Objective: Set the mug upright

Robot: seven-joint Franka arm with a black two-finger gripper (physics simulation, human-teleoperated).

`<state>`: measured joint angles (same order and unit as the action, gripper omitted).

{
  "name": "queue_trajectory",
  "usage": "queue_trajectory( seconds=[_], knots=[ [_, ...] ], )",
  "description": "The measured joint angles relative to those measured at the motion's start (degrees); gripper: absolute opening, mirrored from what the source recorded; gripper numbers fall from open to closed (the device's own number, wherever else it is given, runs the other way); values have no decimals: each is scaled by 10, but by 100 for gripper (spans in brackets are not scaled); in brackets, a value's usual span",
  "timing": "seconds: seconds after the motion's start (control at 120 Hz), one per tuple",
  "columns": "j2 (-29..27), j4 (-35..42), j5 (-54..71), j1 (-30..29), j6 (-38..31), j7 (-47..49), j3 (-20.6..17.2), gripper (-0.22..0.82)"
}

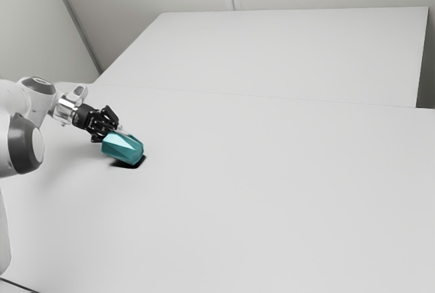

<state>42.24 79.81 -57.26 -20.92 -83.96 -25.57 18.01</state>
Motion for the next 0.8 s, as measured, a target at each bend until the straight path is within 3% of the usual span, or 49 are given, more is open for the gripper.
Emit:
queue_trajectory(
  seconds=[0.4,0.8],
  knots=[
    [-13,0,0,3,-2,12,0,-15],
    [-120,17,56,87,-5,34,0,-17]
  ],
)
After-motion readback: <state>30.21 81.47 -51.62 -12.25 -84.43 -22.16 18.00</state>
